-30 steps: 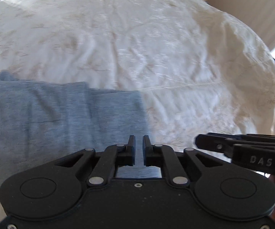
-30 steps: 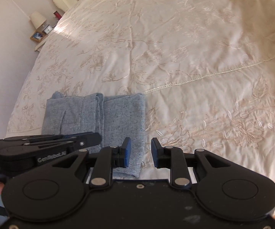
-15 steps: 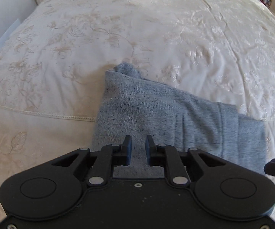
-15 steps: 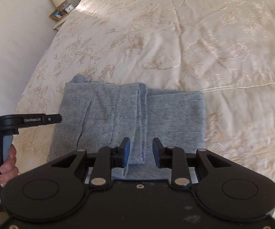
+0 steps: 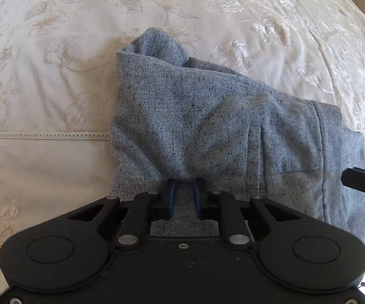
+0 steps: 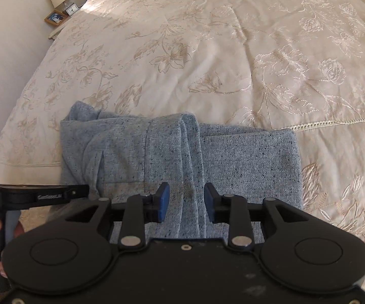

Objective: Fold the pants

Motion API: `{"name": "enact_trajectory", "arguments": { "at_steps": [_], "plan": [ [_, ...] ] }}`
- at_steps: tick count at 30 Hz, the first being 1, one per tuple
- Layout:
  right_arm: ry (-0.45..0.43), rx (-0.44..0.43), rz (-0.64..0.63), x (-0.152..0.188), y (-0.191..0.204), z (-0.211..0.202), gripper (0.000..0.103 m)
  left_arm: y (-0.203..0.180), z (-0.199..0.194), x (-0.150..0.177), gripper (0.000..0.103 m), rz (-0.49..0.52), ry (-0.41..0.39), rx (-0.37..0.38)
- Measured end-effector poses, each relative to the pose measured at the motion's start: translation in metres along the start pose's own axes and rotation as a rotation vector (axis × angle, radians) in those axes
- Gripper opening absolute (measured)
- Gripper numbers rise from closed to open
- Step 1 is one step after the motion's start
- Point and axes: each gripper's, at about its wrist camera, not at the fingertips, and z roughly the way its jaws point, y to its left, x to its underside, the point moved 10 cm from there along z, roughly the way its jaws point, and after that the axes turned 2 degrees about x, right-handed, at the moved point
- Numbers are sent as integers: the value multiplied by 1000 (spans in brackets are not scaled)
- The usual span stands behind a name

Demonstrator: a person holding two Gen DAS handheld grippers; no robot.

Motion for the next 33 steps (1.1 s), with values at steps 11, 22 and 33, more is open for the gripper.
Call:
{"name": "enact_trajectory", "arguments": {
  "at_steps": [11, 22, 33],
  "plan": [
    [109, -147, 69, 6, -7, 29, 40, 0, -3, -3, 25, 55, -25, -7],
    [130, -121, 56, 14, 0, 38, 38, 3, -40, 4, 25, 171, -105, -65],
    [-33, -68, -153, -3, 41, -30, 6, 18, -78, 12, 25, 107, -183, -109]
  ]
}}
